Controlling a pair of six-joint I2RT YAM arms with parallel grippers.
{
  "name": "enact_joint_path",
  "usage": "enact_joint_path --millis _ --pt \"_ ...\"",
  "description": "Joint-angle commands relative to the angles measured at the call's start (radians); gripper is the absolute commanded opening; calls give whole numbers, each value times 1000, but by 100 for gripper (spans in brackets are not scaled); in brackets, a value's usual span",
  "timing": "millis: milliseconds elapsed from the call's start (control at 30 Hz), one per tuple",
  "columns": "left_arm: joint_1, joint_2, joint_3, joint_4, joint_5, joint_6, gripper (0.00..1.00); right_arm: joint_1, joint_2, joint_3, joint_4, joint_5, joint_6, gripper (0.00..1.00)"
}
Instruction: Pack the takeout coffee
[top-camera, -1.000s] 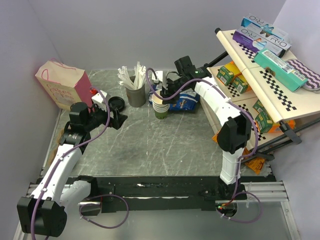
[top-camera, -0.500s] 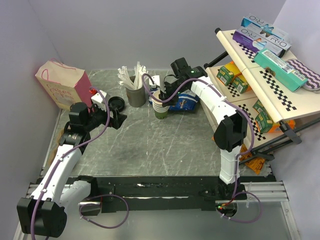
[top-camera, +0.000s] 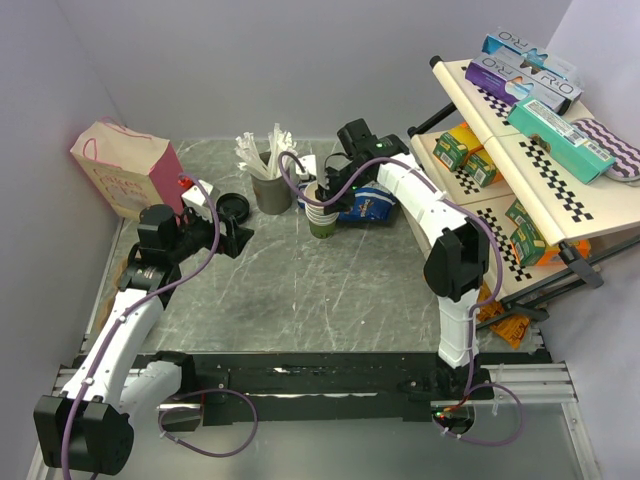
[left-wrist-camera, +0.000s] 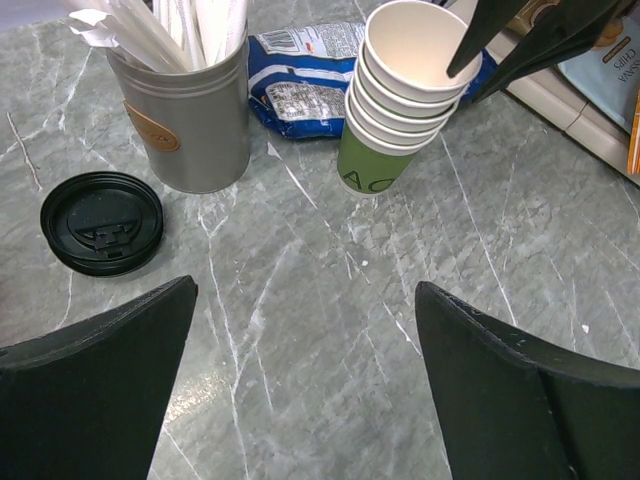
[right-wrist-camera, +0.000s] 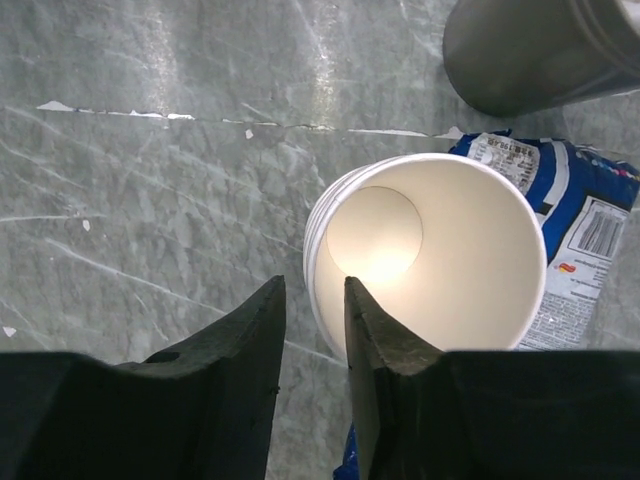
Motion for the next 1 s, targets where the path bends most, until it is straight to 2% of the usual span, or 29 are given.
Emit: enact_joint_path --millis 0,433,567,833,967 --pt "6 -20 10 41 -8 -7 97 10 15 42 3 7 -37 36" --pt "8 -23 4 47 -5 -10 97 12 4 44 34 16 -25 17" --pt "8 -21 -1 55 -3 -15 97 12 -9 33 64 27 -14 0" --pt "8 -15 -6 67 1 -18 97 12 -52 -2 207 91 41 0" --pt "9 -17 -13 72 4 -19 97 21 -106 -75 336 181 151 0"
